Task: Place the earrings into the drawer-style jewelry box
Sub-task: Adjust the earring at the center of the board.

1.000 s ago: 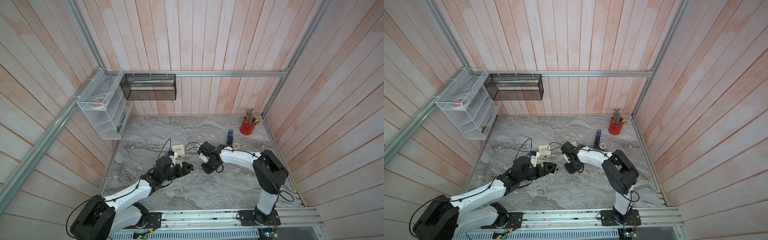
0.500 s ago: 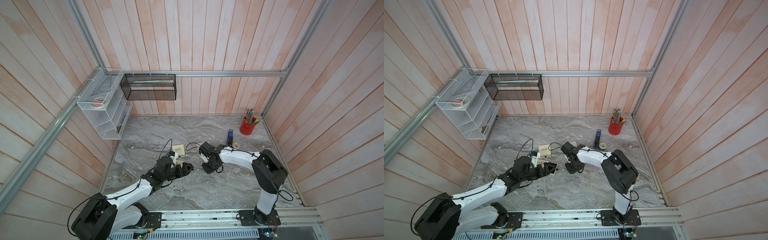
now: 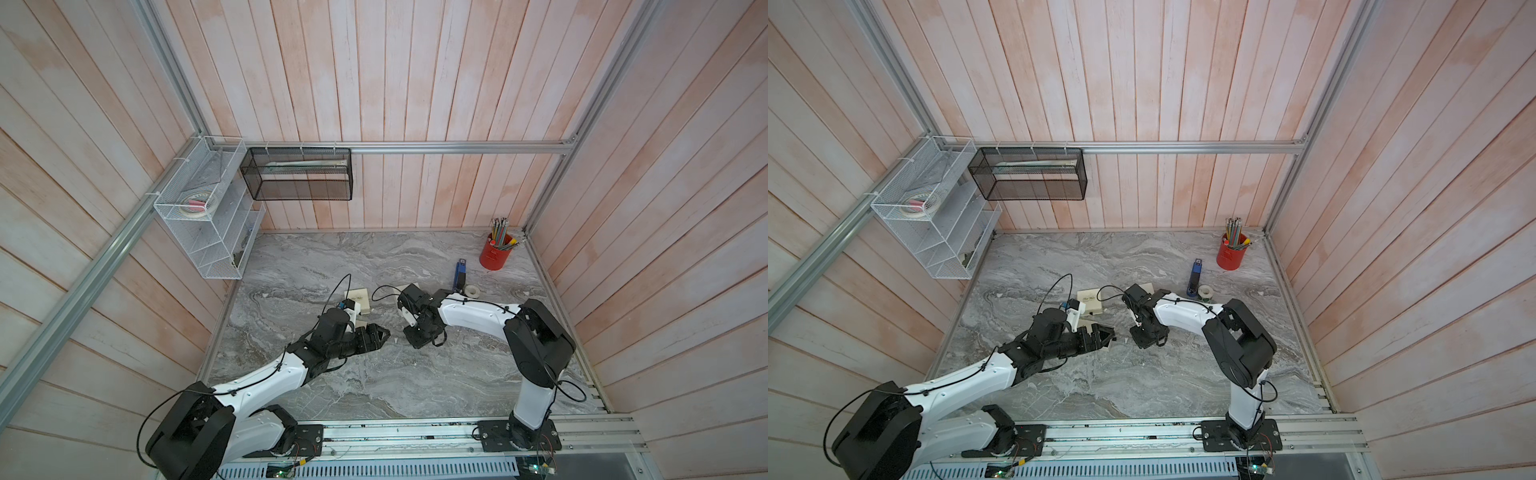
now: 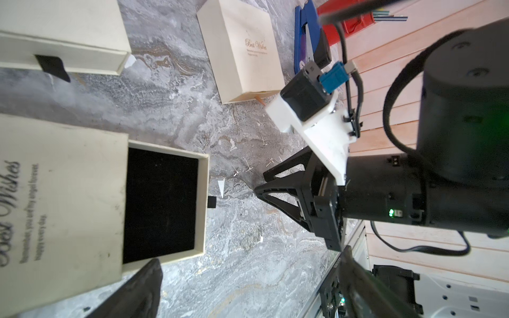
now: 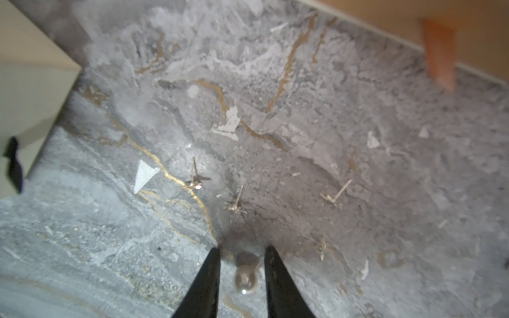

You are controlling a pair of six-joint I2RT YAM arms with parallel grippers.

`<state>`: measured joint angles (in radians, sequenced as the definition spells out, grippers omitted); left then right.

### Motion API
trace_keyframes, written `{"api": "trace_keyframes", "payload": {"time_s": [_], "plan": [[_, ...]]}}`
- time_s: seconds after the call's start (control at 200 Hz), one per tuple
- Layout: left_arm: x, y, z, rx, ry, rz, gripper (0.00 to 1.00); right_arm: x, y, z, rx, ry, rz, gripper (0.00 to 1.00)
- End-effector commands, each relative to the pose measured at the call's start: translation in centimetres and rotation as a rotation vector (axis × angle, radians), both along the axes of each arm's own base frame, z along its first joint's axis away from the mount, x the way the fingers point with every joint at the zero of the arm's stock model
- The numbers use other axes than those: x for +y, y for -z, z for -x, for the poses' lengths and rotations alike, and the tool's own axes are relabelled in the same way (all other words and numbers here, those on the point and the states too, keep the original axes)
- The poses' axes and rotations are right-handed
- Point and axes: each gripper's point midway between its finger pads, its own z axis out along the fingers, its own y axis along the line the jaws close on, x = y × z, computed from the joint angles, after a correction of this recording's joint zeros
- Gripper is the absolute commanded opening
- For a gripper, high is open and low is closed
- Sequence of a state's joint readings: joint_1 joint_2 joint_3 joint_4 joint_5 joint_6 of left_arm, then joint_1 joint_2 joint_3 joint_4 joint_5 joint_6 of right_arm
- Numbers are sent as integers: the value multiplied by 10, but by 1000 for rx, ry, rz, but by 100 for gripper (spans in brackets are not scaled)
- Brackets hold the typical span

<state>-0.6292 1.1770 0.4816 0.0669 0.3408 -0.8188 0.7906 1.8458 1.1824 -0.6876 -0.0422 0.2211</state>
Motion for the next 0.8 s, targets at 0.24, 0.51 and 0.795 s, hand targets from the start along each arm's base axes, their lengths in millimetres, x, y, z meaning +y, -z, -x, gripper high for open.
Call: {"api": "trace_keyframes", "payload": {"time_s": [0.24, 0.51, 0.795], "plan": [[-1, -9, -4, -53, 8, -19, 100, -12, 3, 15, 42, 25, 30, 28], [9, -27, -6, -133, -48, 9, 100, -10, -1, 16, 45, 25, 9, 22], [28, -29, -11, -152, -111, -17, 100, 5, -5, 25, 36, -93, -18, 15]]}}
